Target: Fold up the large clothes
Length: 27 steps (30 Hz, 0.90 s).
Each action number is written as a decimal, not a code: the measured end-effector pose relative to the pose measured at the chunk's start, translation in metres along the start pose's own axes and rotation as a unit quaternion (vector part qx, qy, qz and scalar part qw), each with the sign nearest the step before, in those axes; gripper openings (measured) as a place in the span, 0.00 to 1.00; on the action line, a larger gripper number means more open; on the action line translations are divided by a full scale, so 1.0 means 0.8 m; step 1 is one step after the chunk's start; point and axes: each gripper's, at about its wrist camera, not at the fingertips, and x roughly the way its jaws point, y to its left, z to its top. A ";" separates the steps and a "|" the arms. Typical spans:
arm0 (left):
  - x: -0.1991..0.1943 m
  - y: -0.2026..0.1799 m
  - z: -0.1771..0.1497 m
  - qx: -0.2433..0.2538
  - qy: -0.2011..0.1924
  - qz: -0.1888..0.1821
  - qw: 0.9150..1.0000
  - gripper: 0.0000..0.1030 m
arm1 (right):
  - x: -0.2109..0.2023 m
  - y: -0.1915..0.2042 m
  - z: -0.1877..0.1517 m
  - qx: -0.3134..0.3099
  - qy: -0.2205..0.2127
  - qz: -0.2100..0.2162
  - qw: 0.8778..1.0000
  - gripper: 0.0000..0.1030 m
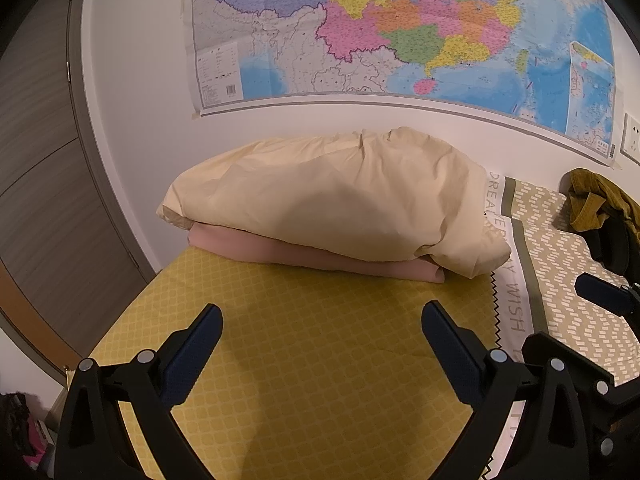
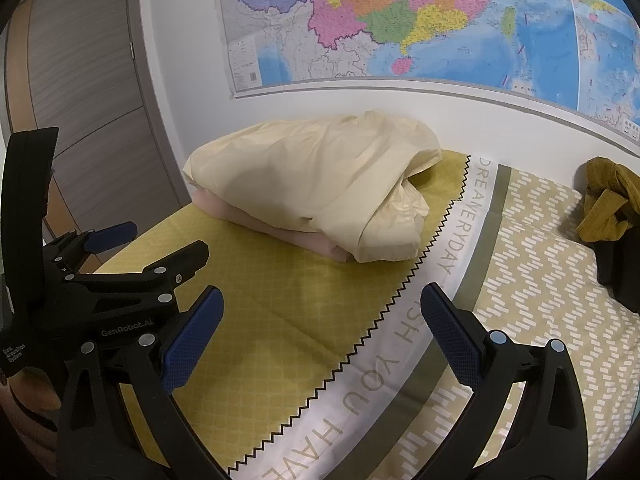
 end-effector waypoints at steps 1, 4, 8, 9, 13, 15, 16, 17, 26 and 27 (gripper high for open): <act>0.000 0.000 0.000 0.000 0.000 0.000 1.000 0.93 | -0.001 0.000 0.000 0.001 0.000 -0.001 1.000 0.95; 0.000 0.000 0.000 0.000 0.001 0.000 1.000 0.94 | -0.001 0.000 -0.001 0.002 0.000 -0.001 1.000 0.95; 0.000 0.000 0.000 0.000 0.002 0.000 1.000 0.94 | -0.001 0.001 -0.001 0.002 -0.001 -0.001 1.000 0.95; 0.001 0.001 0.000 0.000 0.001 0.000 1.000 0.93 | 0.000 0.000 -0.001 0.002 0.001 0.000 1.000 0.95; 0.001 0.001 -0.001 0.000 0.002 0.001 1.000 0.93 | -0.001 0.001 -0.002 0.004 0.001 0.000 1.000 0.95; 0.001 0.001 -0.001 0.000 0.003 0.001 1.000 0.93 | 0.000 0.001 -0.002 0.004 0.000 0.001 1.000 0.95; 0.001 0.001 -0.001 0.000 0.003 0.001 1.000 0.93 | 0.000 0.001 -0.001 0.004 0.001 0.000 1.000 0.95; 0.001 0.001 -0.002 0.000 0.004 0.002 1.000 0.93 | -0.001 0.001 -0.002 0.005 0.001 0.000 1.000 0.95; 0.003 0.001 -0.001 0.000 0.004 0.003 1.000 0.93 | 0.000 0.001 -0.002 0.006 0.002 0.001 1.000 0.95; 0.003 0.000 -0.002 0.000 0.004 0.003 1.000 0.93 | 0.000 0.002 -0.002 0.006 0.002 0.001 1.000 0.95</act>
